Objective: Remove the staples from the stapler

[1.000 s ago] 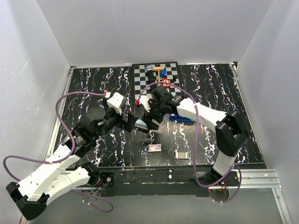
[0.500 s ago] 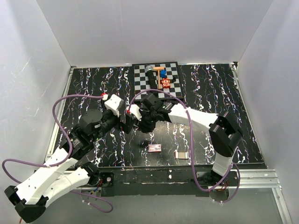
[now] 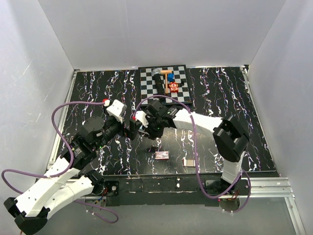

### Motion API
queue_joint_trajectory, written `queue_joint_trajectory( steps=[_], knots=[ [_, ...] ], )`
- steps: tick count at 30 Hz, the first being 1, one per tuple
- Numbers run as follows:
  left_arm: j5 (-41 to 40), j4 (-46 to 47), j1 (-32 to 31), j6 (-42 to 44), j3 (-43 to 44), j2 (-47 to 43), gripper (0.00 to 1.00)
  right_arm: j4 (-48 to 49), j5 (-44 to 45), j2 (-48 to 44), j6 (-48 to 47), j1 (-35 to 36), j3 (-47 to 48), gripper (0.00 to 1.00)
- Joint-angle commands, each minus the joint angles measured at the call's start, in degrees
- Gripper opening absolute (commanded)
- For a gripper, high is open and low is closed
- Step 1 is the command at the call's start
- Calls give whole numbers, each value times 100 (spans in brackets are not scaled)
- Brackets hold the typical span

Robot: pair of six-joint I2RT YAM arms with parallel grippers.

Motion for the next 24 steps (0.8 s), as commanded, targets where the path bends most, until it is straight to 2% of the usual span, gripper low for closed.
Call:
queue_joint_trajectory(
  steps=[1, 13, 24],
  knots=[
    [-142, 96, 25, 18, -48, -57, 98, -115, 351, 383, 134, -1, 343, 1],
    [-178, 122, 25, 44, -75, 31, 98, 341, 1449, 612, 389, -238, 554, 1],
    [-169, 122, 25, 44, -92, 128, 98, 535, 1643, 744, 556, -353, 809, 1]
  ],
)
